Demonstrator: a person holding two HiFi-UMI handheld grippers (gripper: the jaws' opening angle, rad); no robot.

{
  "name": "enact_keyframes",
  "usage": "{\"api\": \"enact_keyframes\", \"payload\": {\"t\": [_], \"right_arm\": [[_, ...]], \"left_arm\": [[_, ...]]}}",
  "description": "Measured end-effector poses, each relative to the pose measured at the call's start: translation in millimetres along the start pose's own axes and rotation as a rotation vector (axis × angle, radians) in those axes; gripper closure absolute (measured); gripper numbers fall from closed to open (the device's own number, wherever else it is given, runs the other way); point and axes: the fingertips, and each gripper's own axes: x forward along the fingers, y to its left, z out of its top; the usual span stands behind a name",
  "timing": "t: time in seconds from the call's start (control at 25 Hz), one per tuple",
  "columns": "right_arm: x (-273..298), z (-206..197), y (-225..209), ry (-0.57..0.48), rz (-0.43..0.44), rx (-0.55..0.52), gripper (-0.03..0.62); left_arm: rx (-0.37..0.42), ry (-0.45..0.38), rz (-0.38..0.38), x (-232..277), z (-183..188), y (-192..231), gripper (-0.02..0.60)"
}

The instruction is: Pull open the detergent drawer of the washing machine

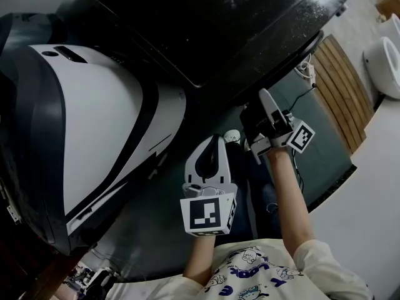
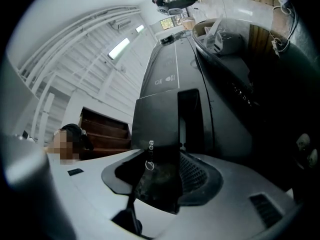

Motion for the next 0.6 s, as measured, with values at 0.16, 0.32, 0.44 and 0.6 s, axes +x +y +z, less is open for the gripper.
{"api": "enact_keyframes", "payload": {"t": [0.16, 0.32, 0.44, 0.6], "right_arm": [[-4.8, 0.6, 2.2, 0.01, 0.005, 0.008, 0.378], [-11.5, 1.5, 5.5, 0.016, 0.01, 0.015, 0.381], [-17.2, 2.4, 7.5, 0.016, 0.012, 0.017, 0.382], [-26.7, 3.4, 10.8, 0.009, 0.015, 0.016, 0.384]], "left_arm": [[0.003, -0.005, 0.003, -0.6, 1.2, -2.5, 0.568], [0.004, -0.016, 0.0, -3.5, 6.4, -5.9, 0.568], [0.011, -0.025, -0.004, -4.5, 9.7, -8.9, 0.568], [0.013, -0.033, -0.01, -6.7, 11.3, -14.1, 0.568]]}}
